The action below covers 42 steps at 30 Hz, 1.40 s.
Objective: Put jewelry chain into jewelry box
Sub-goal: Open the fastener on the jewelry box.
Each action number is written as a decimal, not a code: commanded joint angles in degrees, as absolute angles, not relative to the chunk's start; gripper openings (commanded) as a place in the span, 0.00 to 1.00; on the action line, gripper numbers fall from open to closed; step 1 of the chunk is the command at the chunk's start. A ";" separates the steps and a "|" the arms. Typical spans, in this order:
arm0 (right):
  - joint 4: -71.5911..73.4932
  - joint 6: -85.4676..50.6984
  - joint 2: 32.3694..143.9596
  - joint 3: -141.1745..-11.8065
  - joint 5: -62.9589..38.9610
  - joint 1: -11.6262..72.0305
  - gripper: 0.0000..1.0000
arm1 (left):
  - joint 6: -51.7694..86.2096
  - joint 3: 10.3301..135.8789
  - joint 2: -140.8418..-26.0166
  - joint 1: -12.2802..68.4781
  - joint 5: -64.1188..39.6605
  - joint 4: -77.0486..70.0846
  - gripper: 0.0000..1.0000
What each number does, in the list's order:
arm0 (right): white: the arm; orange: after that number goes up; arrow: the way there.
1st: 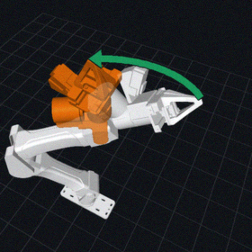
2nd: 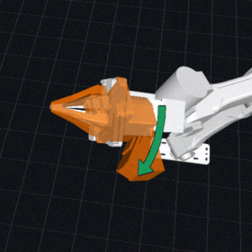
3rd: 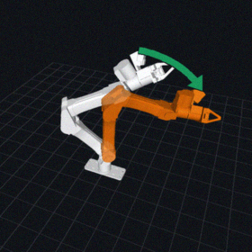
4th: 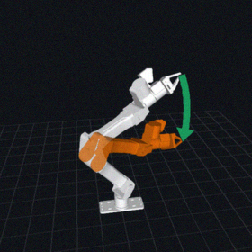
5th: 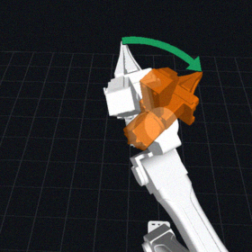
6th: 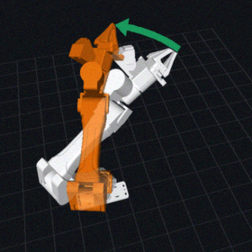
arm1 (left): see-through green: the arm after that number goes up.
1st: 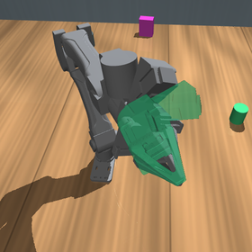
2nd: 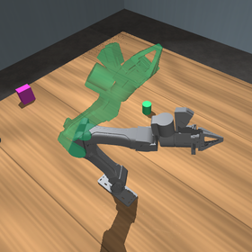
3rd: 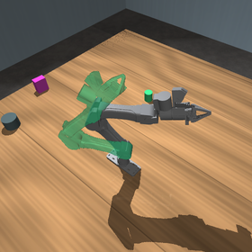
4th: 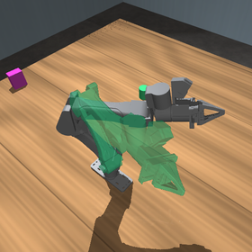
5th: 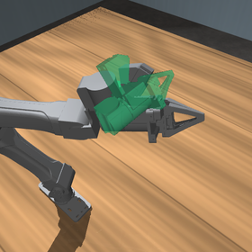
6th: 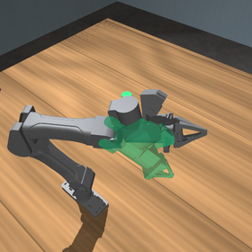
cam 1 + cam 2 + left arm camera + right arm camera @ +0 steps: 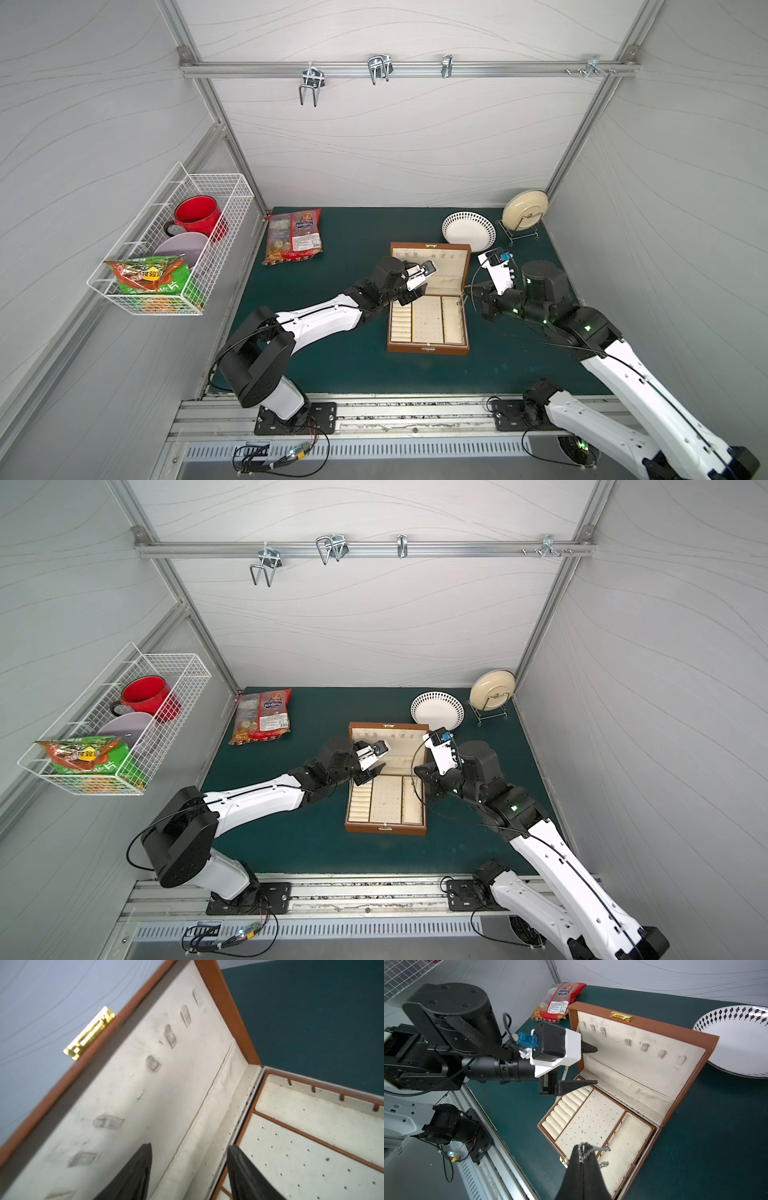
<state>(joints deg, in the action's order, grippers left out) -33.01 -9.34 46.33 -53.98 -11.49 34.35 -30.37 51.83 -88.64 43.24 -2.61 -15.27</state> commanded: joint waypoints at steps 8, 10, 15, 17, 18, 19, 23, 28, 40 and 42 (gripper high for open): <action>-31.13 -10.88 45.98 -53.54 -13.09 34.01 0.00 | -33.23 54.97 -88.54 42.11 -3.03 -21.37 0.65; -31.15 -10.82 46.01 -53.53 -13.27 33.98 0.00 | -33.55 55.49 -88.90 41.79 -2.76 -21.48 0.65; -30.94 -10.85 46.54 -53.61 -13.63 34.01 0.00 | -33.35 56.68 -89.67 40.99 -2.33 -22.00 0.65; -30.81 -10.84 46.64 -53.57 -13.76 33.99 0.00 | -33.48 57.03 -90.11 40.83 -2.31 -22.17 0.65; -30.77 -10.87 46.69 -53.53 -13.75 34.01 0.00 | -33.42 57.30 -90.34 40.70 -2.55 -22.06 0.65; -30.62 -10.96 46.75 -53.46 -13.74 34.01 0.00 | -33.40 57.55 -90.65 40.62 -2.77 -21.83 0.66; -30.15 -11.32 47.05 -53.27 -13.93 34.01 0.00 | -33.20 58.57 -91.88 40.19 -3.22 -21.41 0.66; -30.07 -11.35 47.04 -53.22 -13.81 33.99 0.00 | -34.19 58.99 -93.03 39.78 -3.93 -20.38 0.65; -29.15 -11.49 47.94 -52.92 -13.38 34.00 0.00 | -35.81 56.44 -91.11 39.79 -6.54 -17.25 0.62; -28.87 -11.51 48.21 -52.82 -13.52 34.01 0.00 | -35.79 56.13 -90.79 39.81 -7.01 -16.59 0.61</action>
